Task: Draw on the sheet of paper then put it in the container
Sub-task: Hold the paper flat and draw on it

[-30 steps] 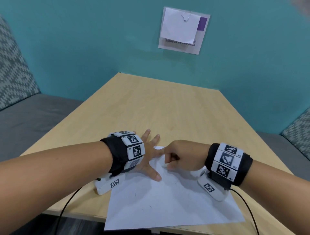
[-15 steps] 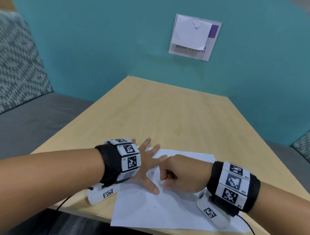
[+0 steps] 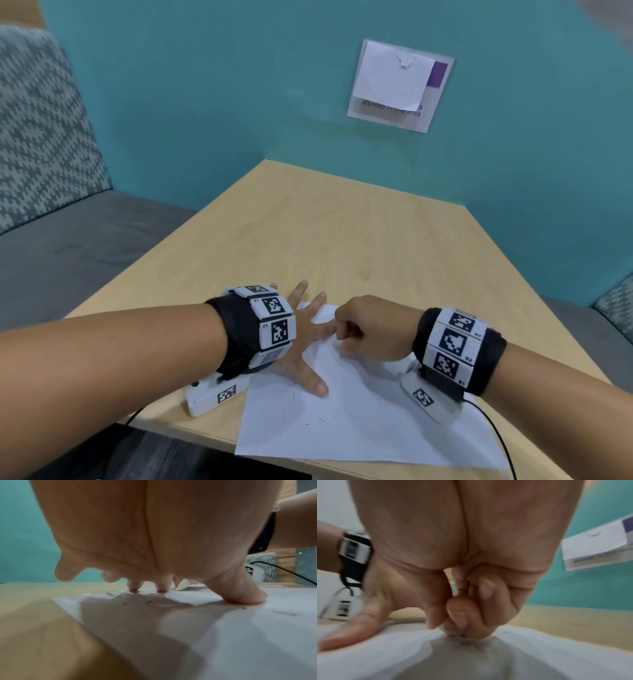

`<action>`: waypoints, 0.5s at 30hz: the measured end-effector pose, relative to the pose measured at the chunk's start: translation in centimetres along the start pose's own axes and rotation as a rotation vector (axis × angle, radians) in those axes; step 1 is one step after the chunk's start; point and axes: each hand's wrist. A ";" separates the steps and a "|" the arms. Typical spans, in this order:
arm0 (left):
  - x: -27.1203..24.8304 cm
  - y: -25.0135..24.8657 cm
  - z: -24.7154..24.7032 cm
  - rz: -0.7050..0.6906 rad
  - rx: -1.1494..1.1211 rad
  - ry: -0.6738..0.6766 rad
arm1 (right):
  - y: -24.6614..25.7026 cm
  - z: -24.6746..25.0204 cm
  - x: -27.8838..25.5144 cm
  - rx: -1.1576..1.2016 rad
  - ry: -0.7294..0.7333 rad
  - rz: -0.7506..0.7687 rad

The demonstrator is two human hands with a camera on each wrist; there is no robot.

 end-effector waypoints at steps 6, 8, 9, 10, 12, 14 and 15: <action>0.2 0.1 -0.2 -0.003 -0.010 -0.004 | -0.3 0.2 0.0 0.020 -0.013 -0.014; 0.1 0.0 -0.1 0.004 0.004 -0.011 | 0.0 -0.1 -0.2 0.027 0.013 0.005; 0.0 0.0 0.0 0.001 0.009 -0.008 | 0.4 -0.6 -0.4 0.035 0.047 0.039; 0.0 -0.1 0.2 -0.006 0.010 -0.006 | 1.0 -1.1 -0.9 0.043 0.082 0.070; 0.0 0.0 0.2 -0.014 0.005 -0.004 | 1.1 -1.0 -0.9 0.029 0.096 0.082; 0.1 0.1 0.0 0.000 0.001 0.004 | 0.1 0.2 -0.4 0.001 0.032 0.015; 0.0 0.1 0.0 0.006 0.005 0.006 | -0.2 0.7 -0.2 -0.001 0.005 -0.002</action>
Point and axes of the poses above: each hand's wrist, its own x-axis towards the middle knuckle, its own z-axis out of the back of the hand, y = z × x, and after that the axes turned 6 degrees about x, right-handed
